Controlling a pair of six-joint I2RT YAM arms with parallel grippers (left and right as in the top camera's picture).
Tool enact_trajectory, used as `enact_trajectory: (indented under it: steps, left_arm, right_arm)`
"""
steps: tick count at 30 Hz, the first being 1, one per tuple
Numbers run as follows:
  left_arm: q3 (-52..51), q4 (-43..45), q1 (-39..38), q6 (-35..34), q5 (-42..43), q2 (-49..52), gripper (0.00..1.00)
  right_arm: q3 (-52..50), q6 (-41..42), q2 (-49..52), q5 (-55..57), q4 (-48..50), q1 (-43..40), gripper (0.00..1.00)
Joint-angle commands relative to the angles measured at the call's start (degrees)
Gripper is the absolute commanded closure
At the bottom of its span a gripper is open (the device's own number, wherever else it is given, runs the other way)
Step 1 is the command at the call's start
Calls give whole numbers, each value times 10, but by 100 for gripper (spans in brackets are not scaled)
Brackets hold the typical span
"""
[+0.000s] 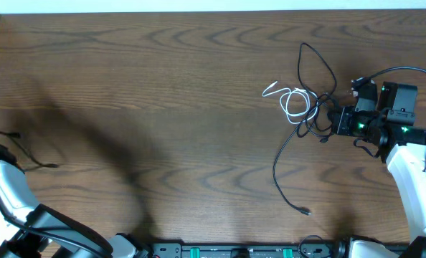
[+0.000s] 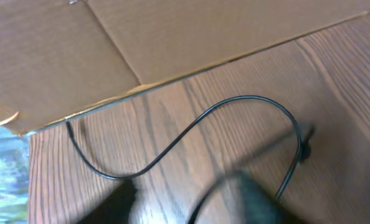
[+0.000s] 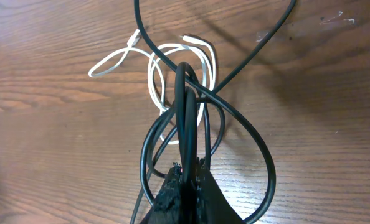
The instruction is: Untangle cables
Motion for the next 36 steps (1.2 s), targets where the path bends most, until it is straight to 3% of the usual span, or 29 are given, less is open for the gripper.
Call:
enact_trajectory:
  steps: [1, 11, 16, 21, 30, 36]
  left_arm:
    - [0, -2, 1, -5, 17, 5, 2]
    - [0, -28, 0, -6, 198, 5, 3]
    - [0, -45, -11, -5, 245, 5, 2]
    - [0, -33, -47, 51, 335, 4, 2]
    - [0, -46, -235, 137, 358, 3, 2]
    - [0, -92, -447, 153, 358, 4, 2]
  right_arm:
    - [5, -8, -7, -6, 2, -2, 99]
    - [5, -8, -7, -6, 2, -2, 99]
    - [5, -8, -7, -6, 3, -2, 99]
    - [5, -8, -7, -6, 8, -2, 99]
    - [5, -8, -7, -17, 7, -2, 99]
    - [5, -7, -7, -68, 22, -2, 99]
